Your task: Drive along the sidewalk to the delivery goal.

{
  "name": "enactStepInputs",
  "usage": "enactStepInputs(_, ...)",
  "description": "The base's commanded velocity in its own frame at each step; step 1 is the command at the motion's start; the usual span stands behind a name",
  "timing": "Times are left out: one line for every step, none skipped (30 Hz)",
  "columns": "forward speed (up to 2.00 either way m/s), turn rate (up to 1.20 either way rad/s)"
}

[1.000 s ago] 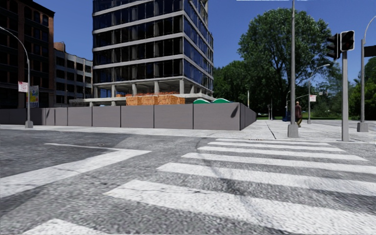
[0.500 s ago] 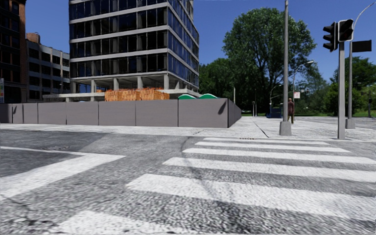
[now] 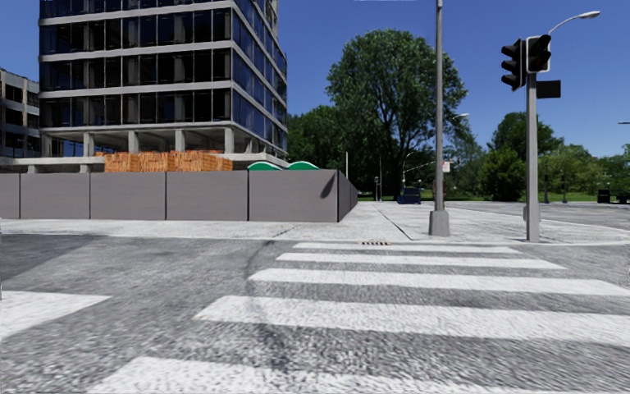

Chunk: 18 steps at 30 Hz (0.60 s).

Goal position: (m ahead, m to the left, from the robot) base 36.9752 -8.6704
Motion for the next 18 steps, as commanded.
enactStepInputs(2.0,-0.42)
enactStepInputs(2.0,-0.42)
enactStepInputs(2.0,-0.42)
enactStepInputs(2.0,-0.42)
enactStepInputs(2.0,-0.42)
enactStepInputs(2.0,-0.42)
enactStepInputs(2.0,-0.42)
enactStepInputs(2.0,-0.42)
enactStepInputs(2.0,-0.42)
enactStepInputs(2.0,-0.42)
enactStepInputs(2.0,-0.42)
enactStepInputs(2.0,-0.42)
enactStepInputs(2.0,-0.42)
enactStepInputs(2.0,-0.42)
enactStepInputs(2.0,-0.42)
enactStepInputs(2.0,-0.42)
enactStepInputs(2.0,-0.42)
enactStepInputs(2.0,-0.42)
